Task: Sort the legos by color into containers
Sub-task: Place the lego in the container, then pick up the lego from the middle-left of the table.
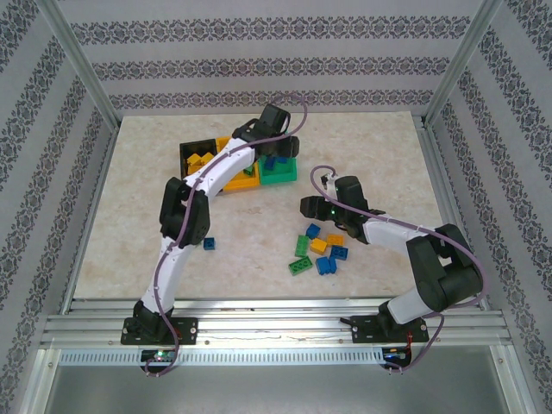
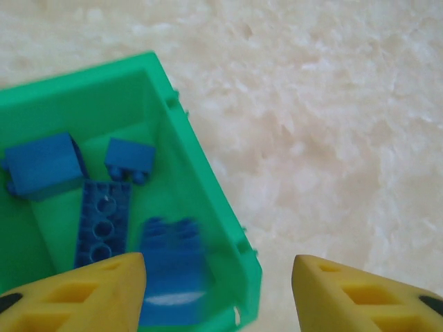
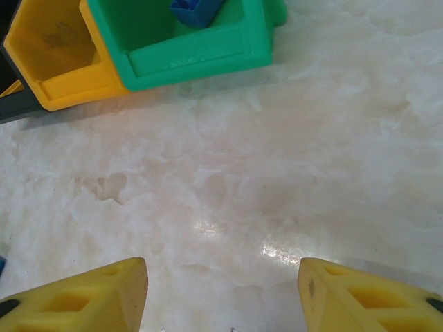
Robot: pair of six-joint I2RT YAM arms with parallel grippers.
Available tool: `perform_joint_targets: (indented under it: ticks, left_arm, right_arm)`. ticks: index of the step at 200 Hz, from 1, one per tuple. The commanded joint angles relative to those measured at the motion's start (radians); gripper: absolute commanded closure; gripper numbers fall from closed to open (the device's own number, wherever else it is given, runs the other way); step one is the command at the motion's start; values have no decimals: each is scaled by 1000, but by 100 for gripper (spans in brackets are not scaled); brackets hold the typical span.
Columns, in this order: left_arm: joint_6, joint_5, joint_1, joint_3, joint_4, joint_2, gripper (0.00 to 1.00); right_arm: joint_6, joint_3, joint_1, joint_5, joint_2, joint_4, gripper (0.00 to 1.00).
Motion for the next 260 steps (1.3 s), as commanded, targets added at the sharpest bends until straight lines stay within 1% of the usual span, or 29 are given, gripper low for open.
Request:
perform_joint_targets:
  ticks: [1, 12, 20, 46, 62, 72, 97, 132, 149, 165, 191, 220, 234, 260]
  left_arm:
    - [38, 3, -2, 57, -155, 4, 39]
    - [36, 19, -1, -28, -108, -42, 37]
    - [53, 34, -1, -138, -41, -97, 37]
    - [44, 16, 3, -491, 174, -294, 37]
    - [25, -1, 6, -646, 227, -403, 37]
    - [26, -17, 6, -713, 220, -456, 36]
    - [43, -78, 6, -779, 84, -527, 36]
    - [47, -89, 6, -904, -55, -606, 36]
    - [51, -105, 5, -963, -148, -636, 36]
    - [53, -124, 6, -1027, -192, -666, 36]
    - [29, -138, 6, -1113, -234, -720, 37]
    - [6, -153, 10, -1190, -227, -770, 37]
    - [9, -147, 12, -1213, -217, -764, 37]
    - [0, -136, 14, -1206, -239, -700, 38]
  right_arm:
    - [2, -14, -13, -7, -22, 19, 40]
    - [3, -12, -12, -7, -18, 22, 40]
    - [2, -9, -13, -8, -13, 18, 40]
    - [7, -15, -13, -11, -18, 24, 40]
    - [9, -12, -12, -13, -9, 27, 40]
    - [9, -6, -12, -19, -1, 22, 41]
    - [20, -6, -13, -35, 7, 38, 42]
    - [19, -6, -13, -35, 6, 32, 42]
    - [19, -3, -12, -34, 9, 28, 42]
    - [20, 2, -13, -40, 19, 29, 42]
    - [28, 7, -12, -51, 34, 43, 42]
    - [34, 9, -13, -58, 38, 45, 42]
    - [36, 9, -13, -59, 41, 49, 42]
    - [32, 19, -12, -57, 55, 39, 42]
